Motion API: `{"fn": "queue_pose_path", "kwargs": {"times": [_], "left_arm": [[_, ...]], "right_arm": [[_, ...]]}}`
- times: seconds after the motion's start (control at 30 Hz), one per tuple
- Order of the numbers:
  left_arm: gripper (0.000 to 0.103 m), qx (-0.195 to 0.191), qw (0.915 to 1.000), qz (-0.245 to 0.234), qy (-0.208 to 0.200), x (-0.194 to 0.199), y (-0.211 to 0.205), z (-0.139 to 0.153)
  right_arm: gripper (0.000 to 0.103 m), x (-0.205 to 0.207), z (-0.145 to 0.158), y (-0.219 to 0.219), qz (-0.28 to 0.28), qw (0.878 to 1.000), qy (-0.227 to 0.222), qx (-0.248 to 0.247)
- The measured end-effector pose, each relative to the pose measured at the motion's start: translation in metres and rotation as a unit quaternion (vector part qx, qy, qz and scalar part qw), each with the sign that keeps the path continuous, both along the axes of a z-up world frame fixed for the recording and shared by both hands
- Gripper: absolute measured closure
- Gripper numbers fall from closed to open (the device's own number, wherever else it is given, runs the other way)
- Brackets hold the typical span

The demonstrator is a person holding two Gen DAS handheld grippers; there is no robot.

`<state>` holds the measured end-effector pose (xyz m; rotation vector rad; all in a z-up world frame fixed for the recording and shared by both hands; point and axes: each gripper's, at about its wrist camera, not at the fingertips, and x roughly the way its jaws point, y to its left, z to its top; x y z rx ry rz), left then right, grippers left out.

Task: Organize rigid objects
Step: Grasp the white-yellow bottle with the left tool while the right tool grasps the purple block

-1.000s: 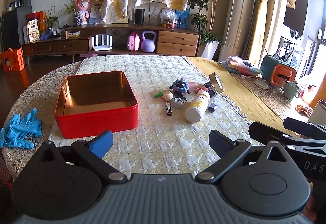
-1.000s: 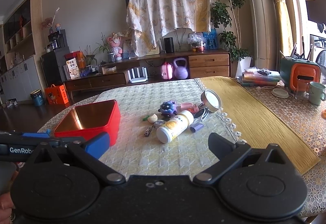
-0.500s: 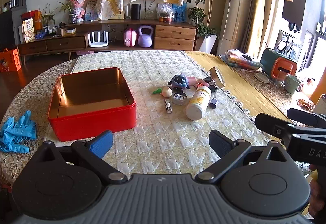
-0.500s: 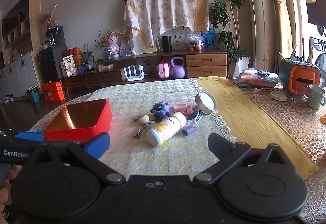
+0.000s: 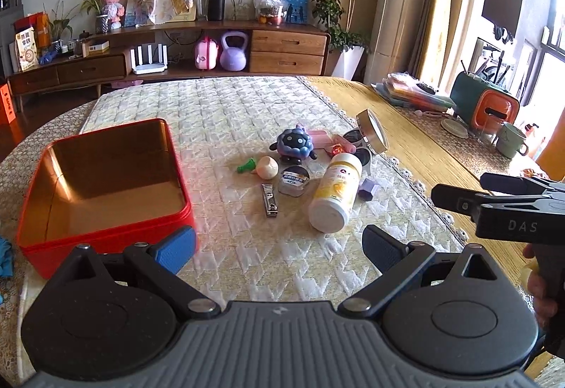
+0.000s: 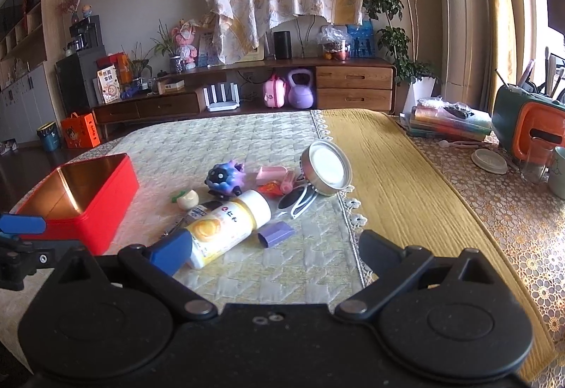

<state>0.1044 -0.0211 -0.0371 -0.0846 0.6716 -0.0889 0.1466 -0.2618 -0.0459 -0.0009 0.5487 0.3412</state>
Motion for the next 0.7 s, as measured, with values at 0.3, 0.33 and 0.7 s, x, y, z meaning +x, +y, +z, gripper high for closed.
{"fn": "queue_pose_path", "kwargs": {"times": [0.3, 0.33, 0.7], "left_arm": [[0.002, -0.012, 0.9995, -0.03, 0.0, 0.05, -0.022, -0.023], [0.002, -0.01, 0.9995, -0.028, 0.005, 0.057, -0.024, -0.026], [0.003, -0.016, 0.9969, -0.062, 0.045, 0.107, -0.043, -0.046]], "right_arm": [[0.018, 0.052, -0.034, 0.001, 0.081, 0.996, 0.022, -0.042], [0.019, 0.056, -0.036, 0.0, 0.09, 0.995, 0.022, -0.042], [0.034, 0.083, -0.053, 0.013, 0.159, 0.985, 0.033, -0.06]]}}
